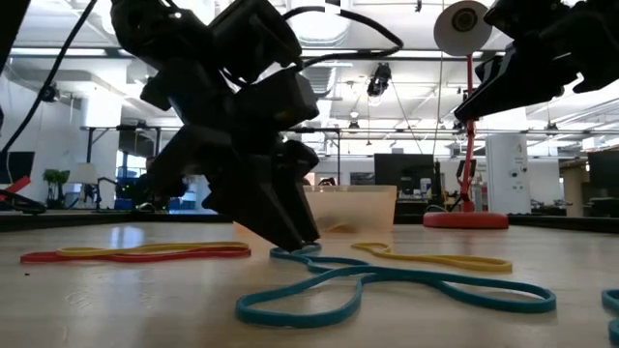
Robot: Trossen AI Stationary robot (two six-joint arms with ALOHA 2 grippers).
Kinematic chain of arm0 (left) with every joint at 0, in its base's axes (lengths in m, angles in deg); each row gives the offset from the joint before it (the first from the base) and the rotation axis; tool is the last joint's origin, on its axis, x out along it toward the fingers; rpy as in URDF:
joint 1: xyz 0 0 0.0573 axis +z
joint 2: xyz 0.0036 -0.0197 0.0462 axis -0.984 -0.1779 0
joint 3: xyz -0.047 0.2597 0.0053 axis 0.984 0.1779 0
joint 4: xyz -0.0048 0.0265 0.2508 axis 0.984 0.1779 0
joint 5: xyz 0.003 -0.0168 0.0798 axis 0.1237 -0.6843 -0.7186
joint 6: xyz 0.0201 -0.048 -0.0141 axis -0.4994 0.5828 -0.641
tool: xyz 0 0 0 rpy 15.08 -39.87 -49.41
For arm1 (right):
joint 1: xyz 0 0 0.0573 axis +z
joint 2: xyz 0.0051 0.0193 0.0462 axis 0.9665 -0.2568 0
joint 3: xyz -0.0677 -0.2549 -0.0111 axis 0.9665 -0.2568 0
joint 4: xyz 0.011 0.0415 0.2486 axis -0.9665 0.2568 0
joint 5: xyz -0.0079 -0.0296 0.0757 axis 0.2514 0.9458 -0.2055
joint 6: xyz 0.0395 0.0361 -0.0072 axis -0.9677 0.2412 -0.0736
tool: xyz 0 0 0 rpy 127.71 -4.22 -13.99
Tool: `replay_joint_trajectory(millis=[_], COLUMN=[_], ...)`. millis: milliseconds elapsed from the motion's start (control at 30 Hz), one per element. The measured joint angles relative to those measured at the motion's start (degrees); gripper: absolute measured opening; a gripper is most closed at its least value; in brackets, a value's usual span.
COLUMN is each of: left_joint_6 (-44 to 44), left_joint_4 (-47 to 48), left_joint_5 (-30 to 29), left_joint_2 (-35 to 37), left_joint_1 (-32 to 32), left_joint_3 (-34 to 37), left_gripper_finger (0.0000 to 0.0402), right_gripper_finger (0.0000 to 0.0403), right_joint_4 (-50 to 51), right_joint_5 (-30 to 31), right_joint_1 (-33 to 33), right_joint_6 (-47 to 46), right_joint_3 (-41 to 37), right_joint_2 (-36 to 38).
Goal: Pick and place rubber bands into bin
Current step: Put the blue rubber band into the orange bin
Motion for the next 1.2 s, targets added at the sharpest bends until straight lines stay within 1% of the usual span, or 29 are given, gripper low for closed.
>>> replay_joint_trajectory(millis=[200,300,500,600,800,900,1067,1200], left_joint_6=[-1.4,-1.4,-1.0,-0.8,1.2,1.3,1.3,1.3], left_joint_4=[-1.8,-2.3,-2.6,-2.7,-3.2,-3.3,-3.0,-1.6], left_joint_5=[-2.7,-7.1,-17.0,-19.2,-18.8,-15.4,-11.6,-6.8], left_joint_2=[2.5,3.2,2.5,1.3,-1.2,-1.7,-1.4,-0.8], left_joint_1=[0.0,0.0,0.3,0.7,1.2,1.3,1.0,0.9], left_joint_3=[0.3,0.3,0.4,0.5,0.0,0.0,0.1,0.1], left_gripper_finger=[0.0150,0.0150,0.0150,0.0150,0.0150,0.0150,0.0150,0.0150], right_gripper_finger=[0.0063,0.0063,0.0059,0.0062,0.0061,0.0059,0.0062,0.0063], right_joint_4=[0.0,0.0,0.0,0.0,-0.1,-0.1,-0.1,-0.1], right_joint_5=[0.0,0.0,0.0,0.0,0.0,0.0,0.0,0.0], right_joint_1=[0.0,0.0,0.0,0.0,0.0,0.0,0.0,0.0], right_joint_6=[0.0,0.1,0.2,0.2,0.2,0.2,0.2,0.2], right_joint_3=[0.0,0.0,0.0,0.0,0.0,0.0,0.0,0.0], right_joint_2=[0.0,0.0,0.0,0.0,0.0,0.0,0.0,0.0])
